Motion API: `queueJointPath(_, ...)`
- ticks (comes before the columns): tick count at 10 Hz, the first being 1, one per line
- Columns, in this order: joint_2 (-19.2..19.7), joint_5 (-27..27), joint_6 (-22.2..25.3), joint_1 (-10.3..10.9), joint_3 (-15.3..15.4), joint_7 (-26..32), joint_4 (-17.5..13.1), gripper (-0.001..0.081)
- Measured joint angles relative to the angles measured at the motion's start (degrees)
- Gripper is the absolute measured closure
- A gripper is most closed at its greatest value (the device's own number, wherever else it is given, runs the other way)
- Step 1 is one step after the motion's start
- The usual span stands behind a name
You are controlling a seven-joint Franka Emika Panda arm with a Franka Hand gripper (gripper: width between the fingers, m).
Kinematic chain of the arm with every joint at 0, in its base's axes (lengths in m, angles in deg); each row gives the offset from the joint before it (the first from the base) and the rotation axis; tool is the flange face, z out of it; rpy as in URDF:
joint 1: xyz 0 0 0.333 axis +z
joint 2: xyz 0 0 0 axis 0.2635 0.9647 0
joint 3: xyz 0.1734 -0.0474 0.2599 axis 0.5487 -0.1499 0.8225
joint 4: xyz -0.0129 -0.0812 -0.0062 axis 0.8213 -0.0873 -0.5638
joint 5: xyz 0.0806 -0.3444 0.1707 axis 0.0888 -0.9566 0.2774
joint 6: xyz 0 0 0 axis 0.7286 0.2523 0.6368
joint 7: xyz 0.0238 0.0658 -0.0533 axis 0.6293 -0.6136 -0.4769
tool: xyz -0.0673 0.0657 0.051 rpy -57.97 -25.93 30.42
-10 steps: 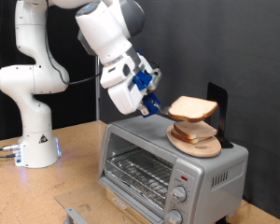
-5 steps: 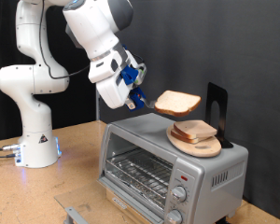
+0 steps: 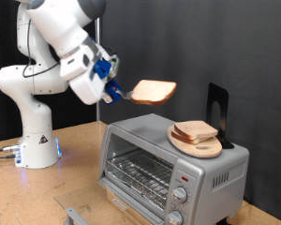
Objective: Make a piece of toast with the oven
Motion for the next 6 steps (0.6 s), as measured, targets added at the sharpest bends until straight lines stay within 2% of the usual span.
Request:
queueJointPath(3, 0.09, -4.32, 1.26, -3.18, -3.46, 1.67, 0.07, 0.0414)
queueJointPath(6, 0.34, -6.7, 3.82, -5.27, -6.93, 4.87, -0.07, 0.0414)
